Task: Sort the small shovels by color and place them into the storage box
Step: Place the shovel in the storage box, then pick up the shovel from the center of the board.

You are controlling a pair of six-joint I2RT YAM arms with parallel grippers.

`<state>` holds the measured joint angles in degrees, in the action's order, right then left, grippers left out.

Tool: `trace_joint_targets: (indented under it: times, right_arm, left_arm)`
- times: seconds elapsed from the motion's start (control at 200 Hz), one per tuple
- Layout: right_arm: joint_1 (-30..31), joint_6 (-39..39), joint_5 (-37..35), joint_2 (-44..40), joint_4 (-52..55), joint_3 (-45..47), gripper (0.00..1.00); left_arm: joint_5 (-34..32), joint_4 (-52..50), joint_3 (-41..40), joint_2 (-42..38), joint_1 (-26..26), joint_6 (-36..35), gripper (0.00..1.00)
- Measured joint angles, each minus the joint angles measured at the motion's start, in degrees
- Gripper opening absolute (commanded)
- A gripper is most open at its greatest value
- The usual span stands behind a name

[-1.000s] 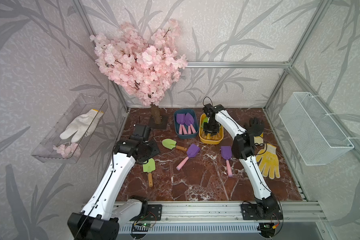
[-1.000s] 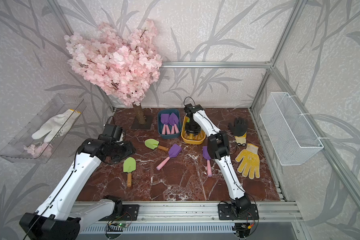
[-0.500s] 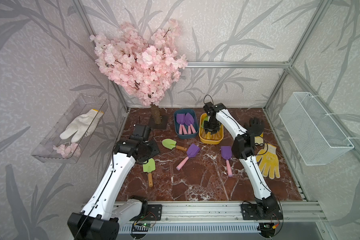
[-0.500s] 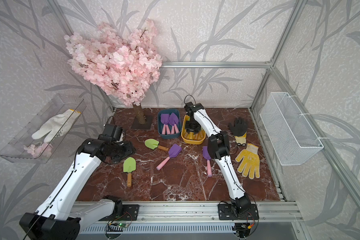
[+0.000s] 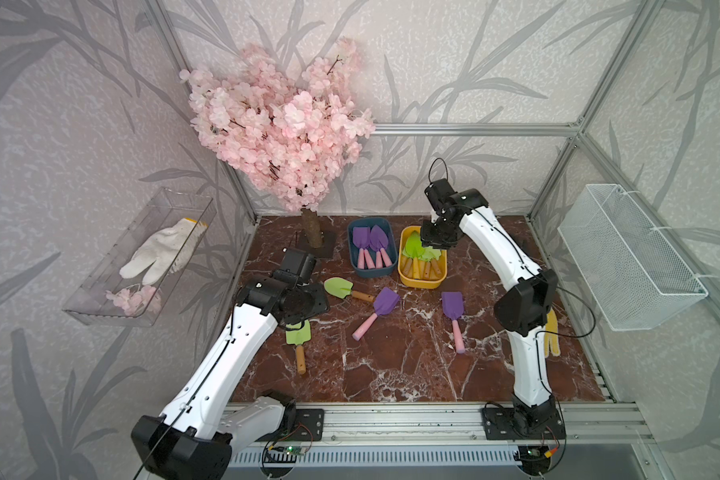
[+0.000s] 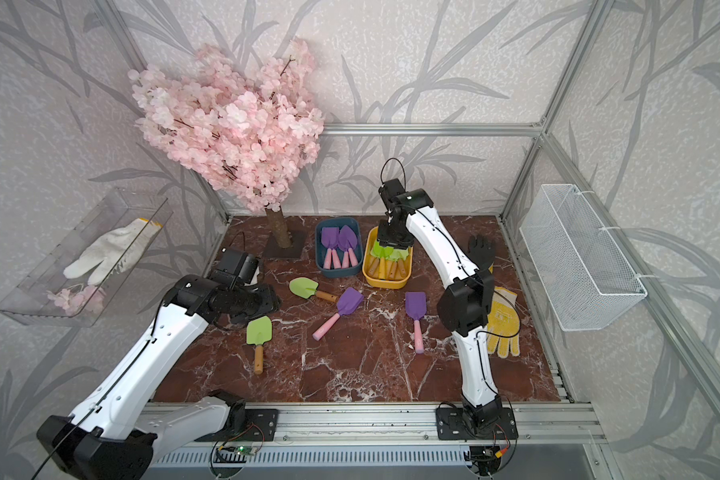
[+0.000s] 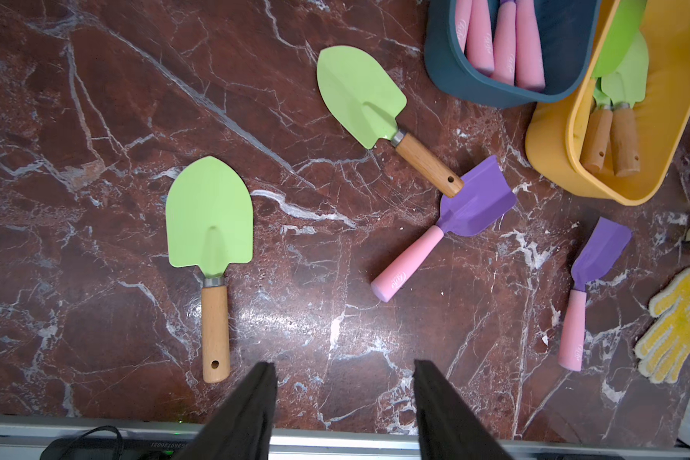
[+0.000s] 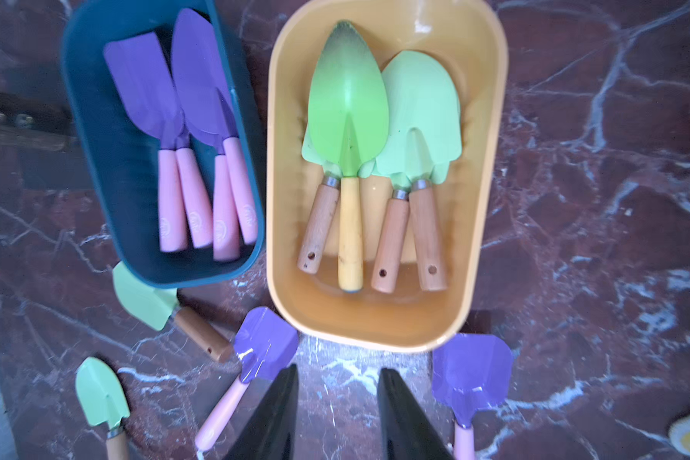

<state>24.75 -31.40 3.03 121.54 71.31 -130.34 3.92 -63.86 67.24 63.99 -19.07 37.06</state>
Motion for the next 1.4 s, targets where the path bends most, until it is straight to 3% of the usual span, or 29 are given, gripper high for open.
trace_joint_targets:
  times: [0.215,0.36,0.515,0.74,0.97,1.4]
  right_arm:
    - [0.2,1.2,0.2,-18.0,-8.0,22.6,0.39]
    - [0.3,1.4,0.5,-25.8,-11.6,36.8,0.4]
    - [0.2,1.7,0.4,-32.4,-13.0,45.4,0.41]
    - [-0.5,2.6,0.4,-38.8,-14.2,49.9,0.42]
    - [-0.8,2.8,0.5,-39.9,-15.1,52.9,0.42]
    - [-2.3,3.2,1.1,-40.2,-16.2,54.8,0.43]
  left_arm:
    - [-1.7,-1.1,0.0,1.8,-2.9,1.8,0.59]
    - [-4.2,-2.4,0.0,3.7,-5.5,7.1,0.59]
    - [-7.0,-3.2,-1.2,5.4,-7.6,14.3,0.62]
    - [-10.1,-4.7,-7.2,5.4,-8.3,23.3,0.68]
    - [-10.6,-4.3,-17.9,2.4,-8.2,29.1,0.71]
    - [-8.7,0.6,-24.3,4.9,-1.4,27.9,0.72]
